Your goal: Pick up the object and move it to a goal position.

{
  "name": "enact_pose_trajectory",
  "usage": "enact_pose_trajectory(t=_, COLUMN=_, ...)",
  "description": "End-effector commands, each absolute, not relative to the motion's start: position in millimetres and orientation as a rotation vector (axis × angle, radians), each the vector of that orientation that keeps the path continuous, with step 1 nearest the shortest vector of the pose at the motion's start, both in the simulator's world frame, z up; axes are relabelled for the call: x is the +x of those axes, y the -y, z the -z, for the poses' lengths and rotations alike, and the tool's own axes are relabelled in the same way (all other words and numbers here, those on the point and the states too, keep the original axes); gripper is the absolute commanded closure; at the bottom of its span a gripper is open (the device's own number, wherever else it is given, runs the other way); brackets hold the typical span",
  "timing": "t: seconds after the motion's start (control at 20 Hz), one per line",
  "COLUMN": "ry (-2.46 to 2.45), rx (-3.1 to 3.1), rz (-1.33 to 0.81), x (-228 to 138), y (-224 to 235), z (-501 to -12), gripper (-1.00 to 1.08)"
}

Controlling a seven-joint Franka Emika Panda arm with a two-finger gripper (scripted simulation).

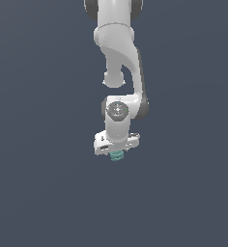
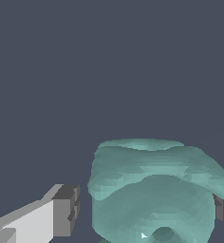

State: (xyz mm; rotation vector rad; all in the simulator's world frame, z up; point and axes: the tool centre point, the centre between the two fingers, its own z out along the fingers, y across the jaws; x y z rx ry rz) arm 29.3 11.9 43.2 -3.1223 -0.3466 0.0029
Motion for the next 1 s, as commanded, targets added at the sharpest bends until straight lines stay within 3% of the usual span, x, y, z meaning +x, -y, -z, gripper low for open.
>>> enact_pose_trajectory(t=0.0, ry=0.347, rx=-3.122, rz=0.0, x=30.6, y=-11.8, z=-40.1, gripper=-0.92)
enact_pose_trajectory(t=0.05, ry=0.347, rx=-3.122, rz=0.0, x=30.8, y=-11.8, z=-40.1, gripper=-0.92)
enact_pose_trajectory(t=0.1, ry=0.347, rx=-3.122, rz=0.0, x=30.8, y=-11.8, z=-40.1, gripper=1.08)
enact_pose_trajectory(t=0.95, ry=0.339, rx=-3.127, rz=0.057, x=41.9, y=-19.1, z=-64.0, gripper=1.08)
